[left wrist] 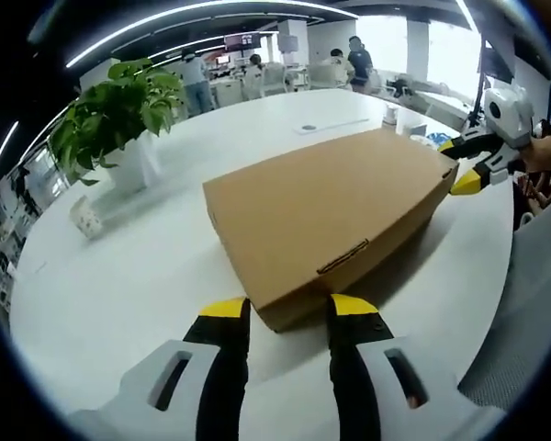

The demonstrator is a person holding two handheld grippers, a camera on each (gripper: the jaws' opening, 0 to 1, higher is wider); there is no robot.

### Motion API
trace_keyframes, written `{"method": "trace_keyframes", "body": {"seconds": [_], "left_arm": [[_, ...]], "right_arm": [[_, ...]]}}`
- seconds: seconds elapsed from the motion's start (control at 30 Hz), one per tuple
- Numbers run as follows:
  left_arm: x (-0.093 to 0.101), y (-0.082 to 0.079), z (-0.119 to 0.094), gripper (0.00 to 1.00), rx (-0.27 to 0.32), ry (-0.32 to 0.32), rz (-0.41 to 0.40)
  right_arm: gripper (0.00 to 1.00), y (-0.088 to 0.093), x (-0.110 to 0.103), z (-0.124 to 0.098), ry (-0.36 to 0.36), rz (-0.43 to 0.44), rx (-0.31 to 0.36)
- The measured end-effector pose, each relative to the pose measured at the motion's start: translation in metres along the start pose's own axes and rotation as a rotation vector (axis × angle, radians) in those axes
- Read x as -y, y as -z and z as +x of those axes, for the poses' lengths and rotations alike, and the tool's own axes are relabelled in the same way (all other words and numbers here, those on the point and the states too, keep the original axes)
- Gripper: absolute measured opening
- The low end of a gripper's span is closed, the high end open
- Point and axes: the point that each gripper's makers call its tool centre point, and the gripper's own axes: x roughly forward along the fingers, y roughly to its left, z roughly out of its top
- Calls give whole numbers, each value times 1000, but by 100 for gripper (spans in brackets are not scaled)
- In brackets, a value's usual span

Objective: Operate the shoe box by opening the lid, removing the specified soft item, and placing it in the target area until the item is outside and the box remains undamaged.

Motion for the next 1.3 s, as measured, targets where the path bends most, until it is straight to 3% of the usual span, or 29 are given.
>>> {"method": "trace_keyframes", "body": {"seconds": [0.87, 1.3], "left_arm": [[1, 7, 8, 32, 1, -11, -50], [-4, 3, 12, 32, -7, -10, -51]], "right_arm": [[42, 7, 1, 9, 48, 5, 0], [42, 4, 6, 14, 54, 8, -6]]}}
